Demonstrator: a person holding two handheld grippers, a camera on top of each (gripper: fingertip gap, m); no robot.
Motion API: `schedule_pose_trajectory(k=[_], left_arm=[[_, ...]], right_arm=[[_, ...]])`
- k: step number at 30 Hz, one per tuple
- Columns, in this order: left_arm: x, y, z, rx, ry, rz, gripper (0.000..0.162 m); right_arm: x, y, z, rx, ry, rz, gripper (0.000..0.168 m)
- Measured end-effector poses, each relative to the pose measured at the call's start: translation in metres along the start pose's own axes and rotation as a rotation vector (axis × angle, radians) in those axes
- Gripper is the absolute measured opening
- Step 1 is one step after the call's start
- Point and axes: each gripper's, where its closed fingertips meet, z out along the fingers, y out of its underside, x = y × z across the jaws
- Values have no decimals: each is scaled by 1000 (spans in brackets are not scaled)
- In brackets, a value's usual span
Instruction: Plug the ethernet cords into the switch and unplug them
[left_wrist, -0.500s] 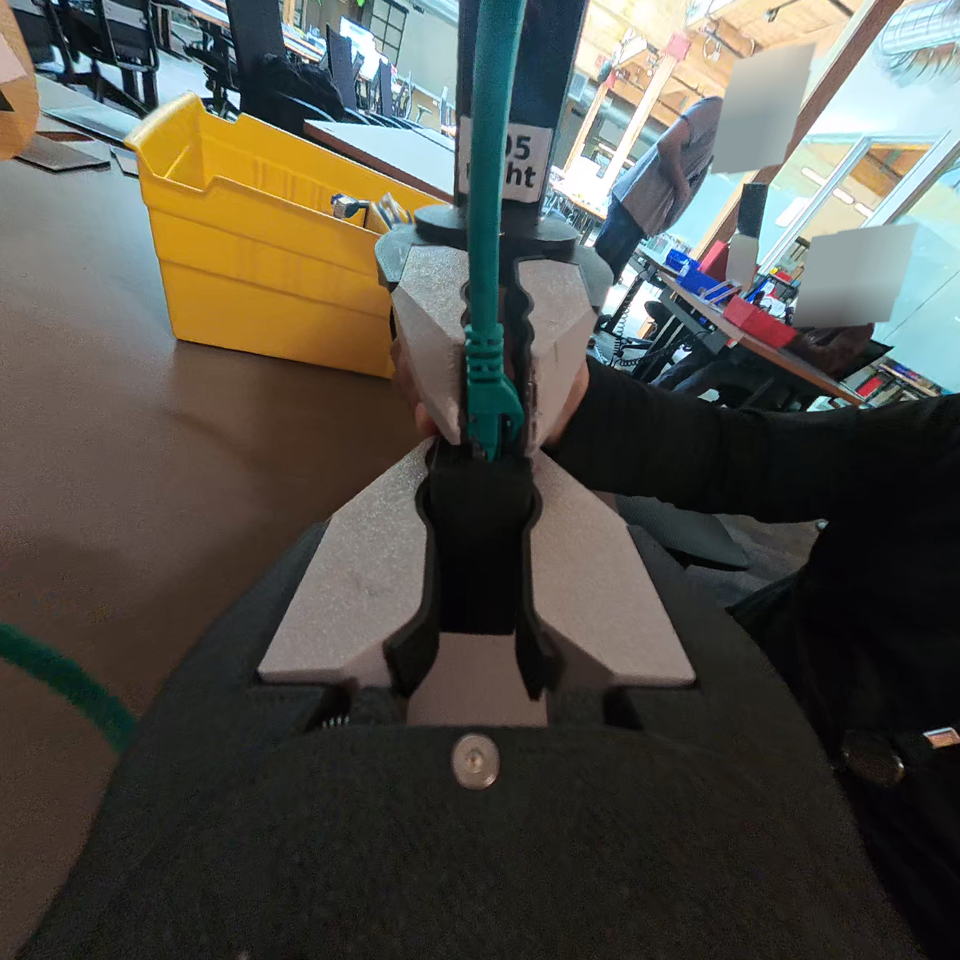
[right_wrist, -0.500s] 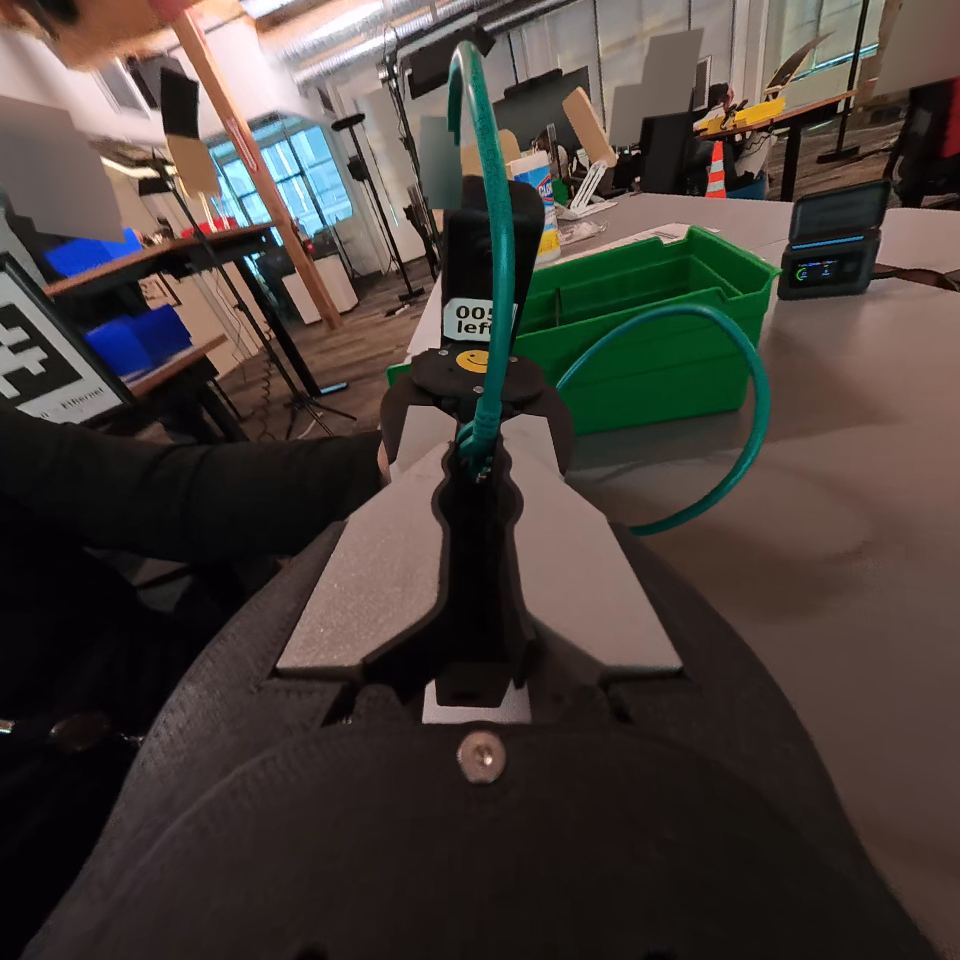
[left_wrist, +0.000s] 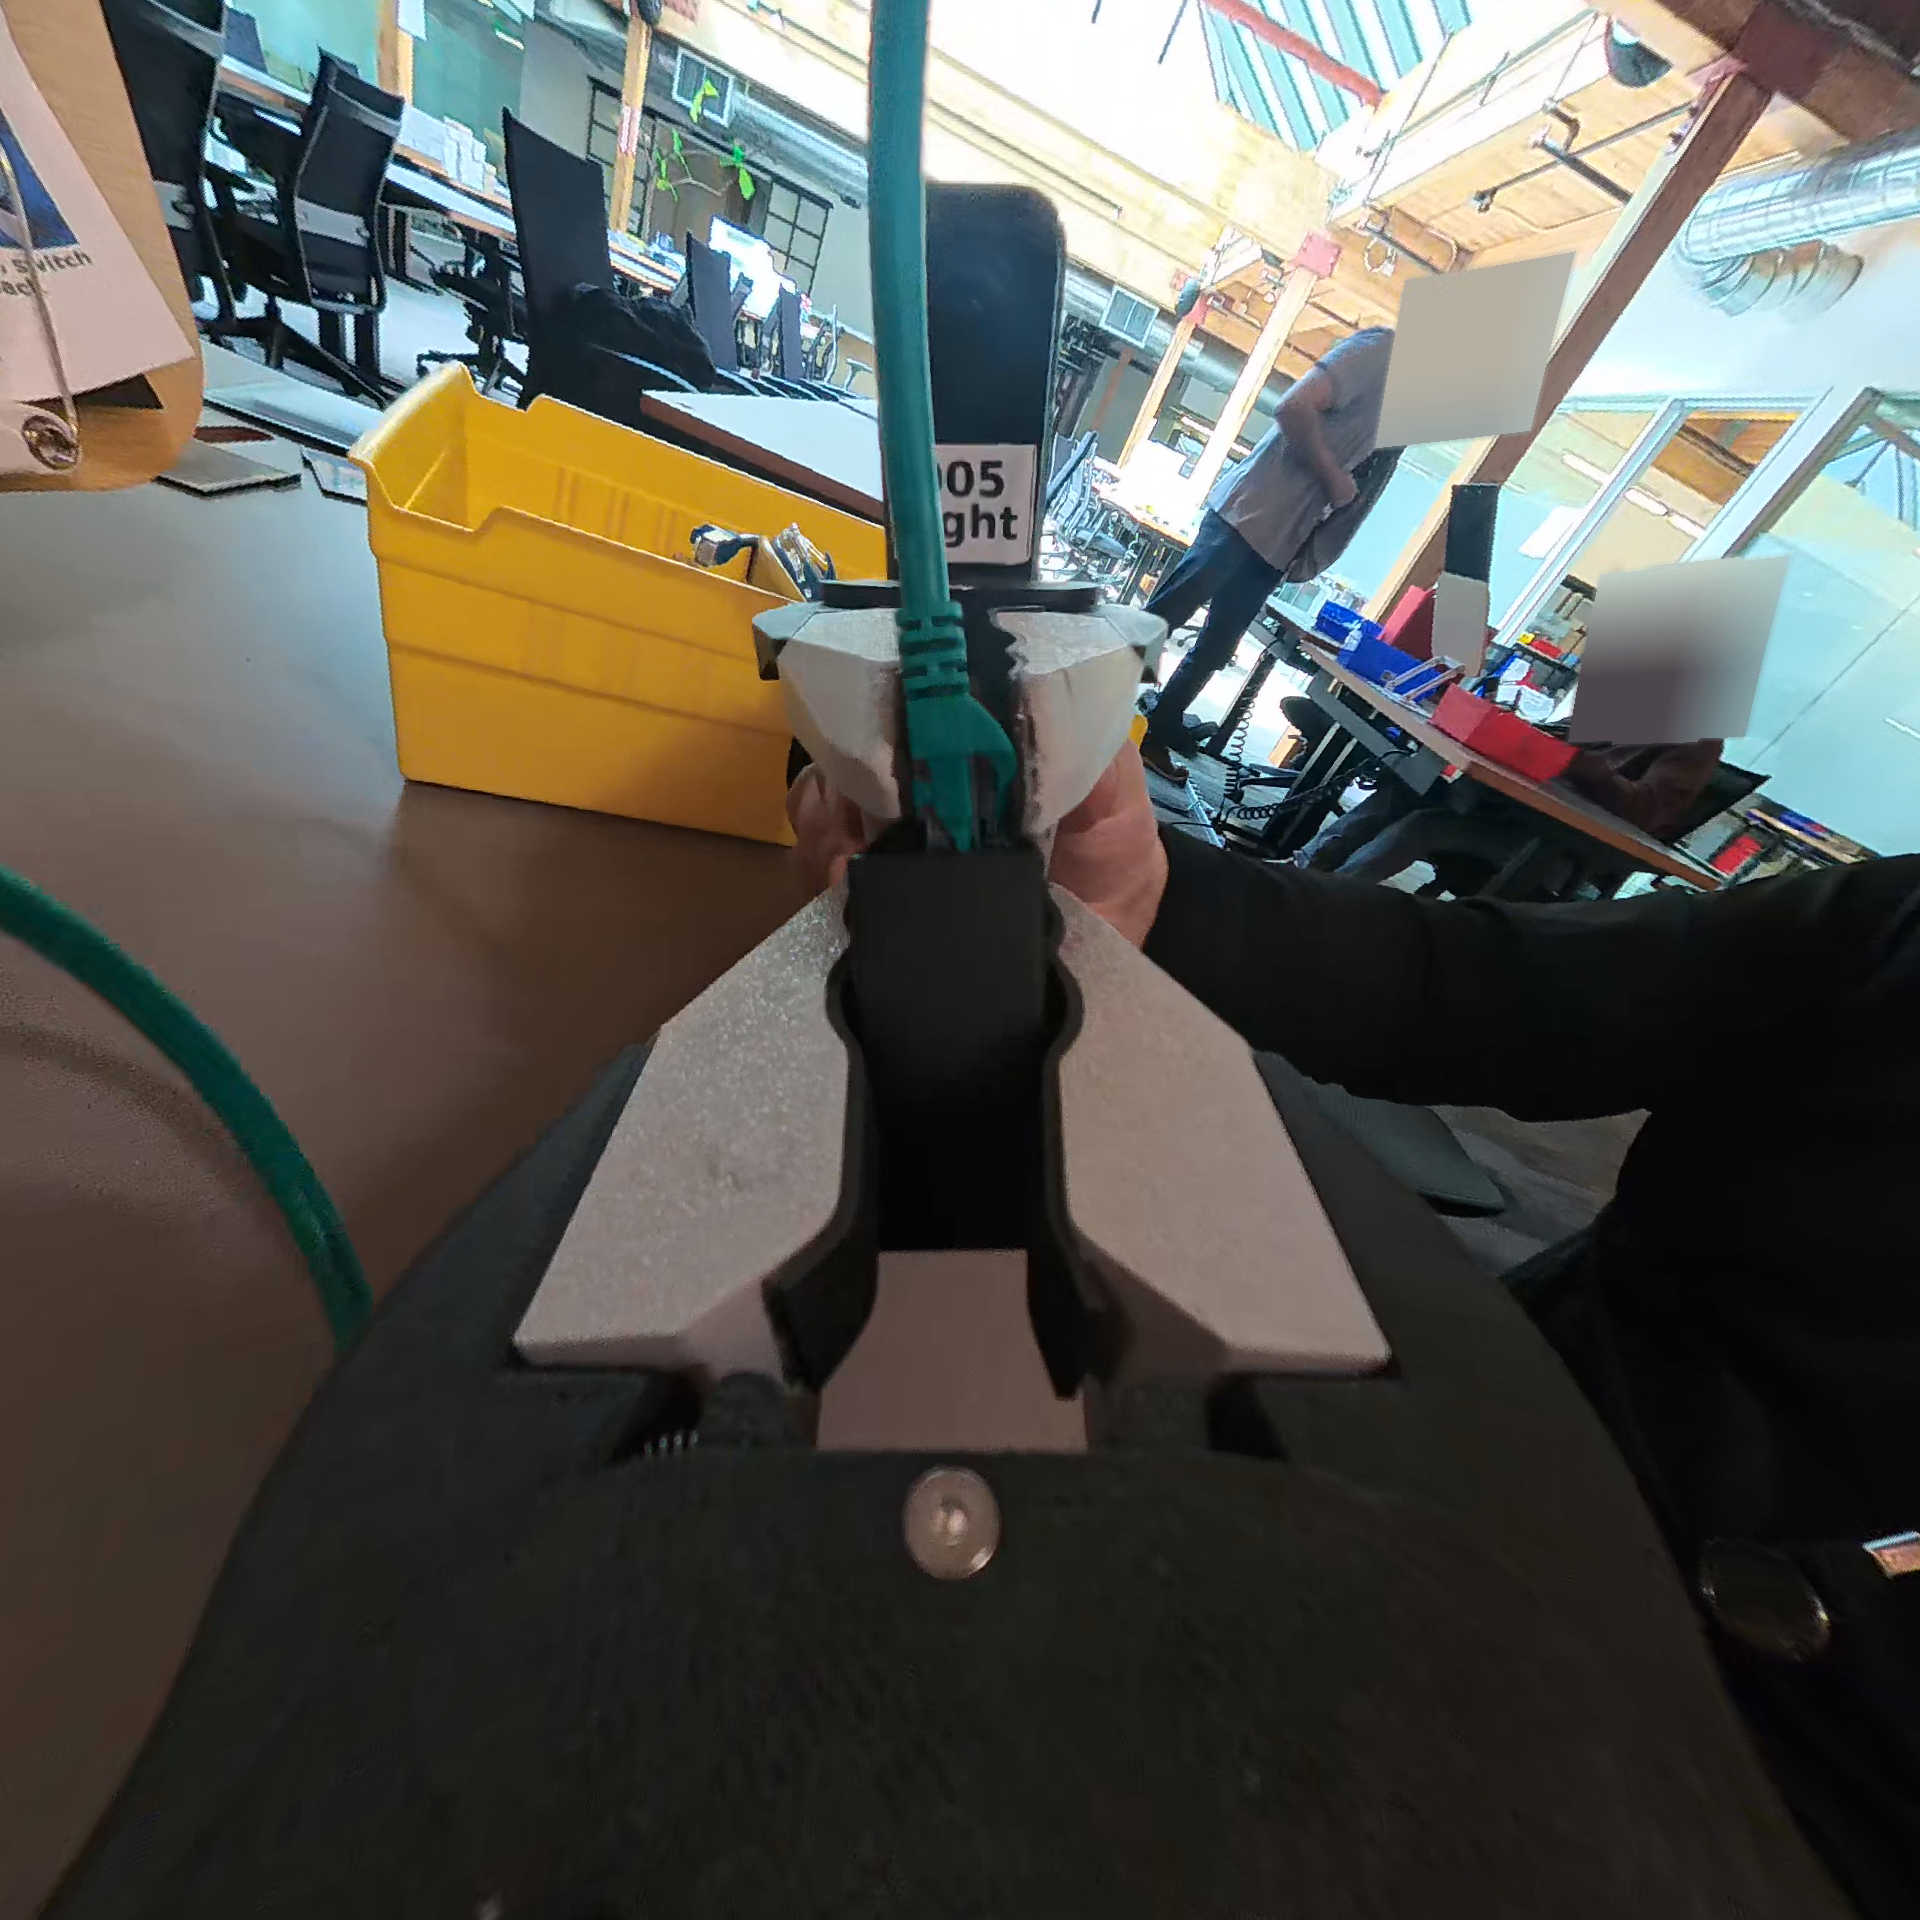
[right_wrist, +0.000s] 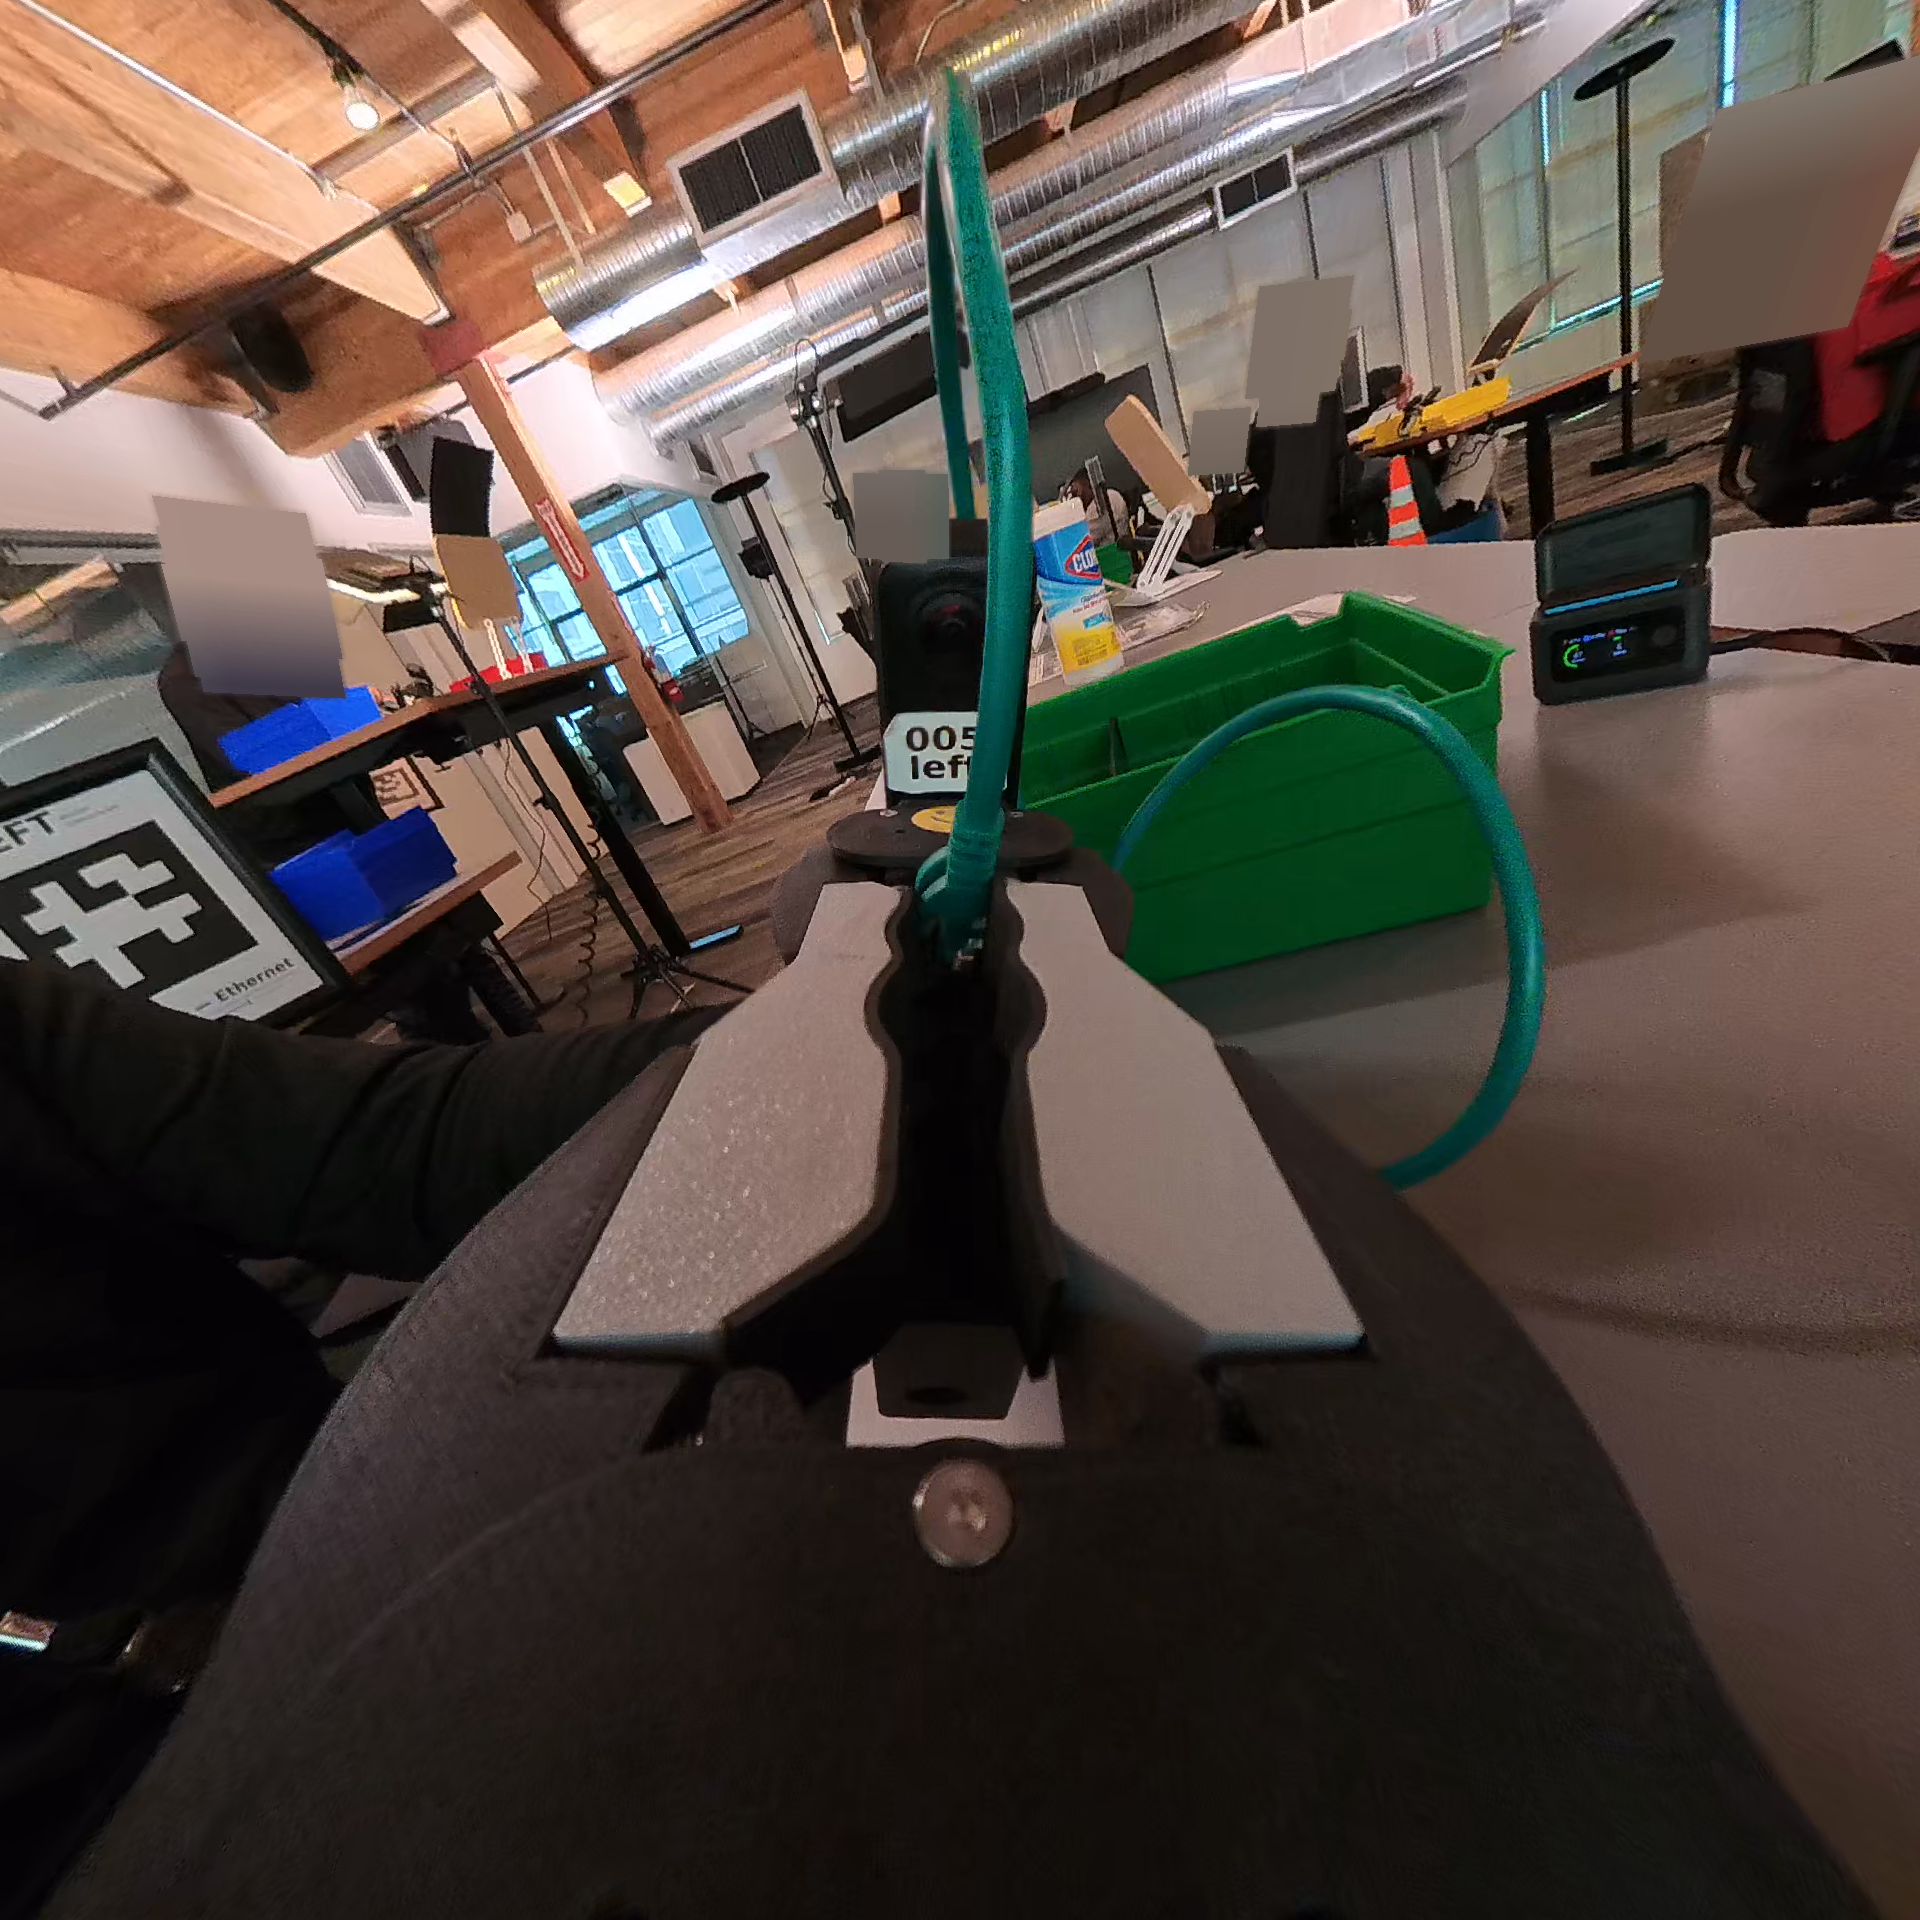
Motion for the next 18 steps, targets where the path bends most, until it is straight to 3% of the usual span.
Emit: schedule_pose_trajectory(k=[18], left_arm=[[17, -27, 0, 122, -17, 143, 27]], right_arm=[[-21, -23, -4, 138, -42, -65, 8]])
